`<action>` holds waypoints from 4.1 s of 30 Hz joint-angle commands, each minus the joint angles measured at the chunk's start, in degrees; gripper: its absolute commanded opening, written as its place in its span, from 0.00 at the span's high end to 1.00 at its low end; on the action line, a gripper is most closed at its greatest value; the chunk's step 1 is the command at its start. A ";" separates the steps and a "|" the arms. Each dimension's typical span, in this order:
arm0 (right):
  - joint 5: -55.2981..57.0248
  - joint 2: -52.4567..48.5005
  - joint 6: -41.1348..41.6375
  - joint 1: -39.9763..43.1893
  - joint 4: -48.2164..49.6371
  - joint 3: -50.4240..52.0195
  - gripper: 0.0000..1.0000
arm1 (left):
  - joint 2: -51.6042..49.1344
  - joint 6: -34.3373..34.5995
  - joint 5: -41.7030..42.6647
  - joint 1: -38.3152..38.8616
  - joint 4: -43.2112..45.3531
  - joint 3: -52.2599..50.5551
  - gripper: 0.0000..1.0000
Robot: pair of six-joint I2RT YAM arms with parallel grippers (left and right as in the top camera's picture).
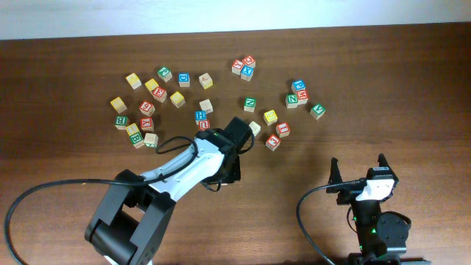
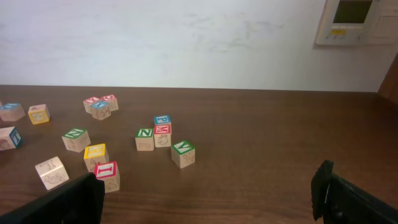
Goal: Spell out RSS
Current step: 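Carry the R block toward the near center of the table, then set the R block down and open the left gripper, then move the left gripper back to the left block cluster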
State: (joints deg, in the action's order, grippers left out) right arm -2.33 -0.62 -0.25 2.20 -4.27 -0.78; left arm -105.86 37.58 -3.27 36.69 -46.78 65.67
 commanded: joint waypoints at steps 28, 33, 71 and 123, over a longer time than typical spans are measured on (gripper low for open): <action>0.68 0.42 -0.13 -0.31 -0.20 0.46 0.02 | -0.20 0.76 -3.21 0.00 1.01 -0.28 0.71; 0.68 0.42 -0.13 -0.31 -0.20 0.46 0.02 | -0.20 0.79 -3.23 0.00 1.09 -0.28 0.72; 0.68 0.42 -0.13 -0.31 -0.20 0.46 0.02 | 6.12 -4.24 -2.16 -8.81 -12.37 19.61 0.07; 0.68 0.42 -0.13 -0.31 -0.20 0.46 0.02 | -24.57 -2.19 0.61 -28.04 -10.82 46.05 0.03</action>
State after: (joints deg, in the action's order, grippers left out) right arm -2.33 -0.64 -0.23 2.20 -4.29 -0.78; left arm -127.37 34.35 -1.61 8.62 -58.28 111.63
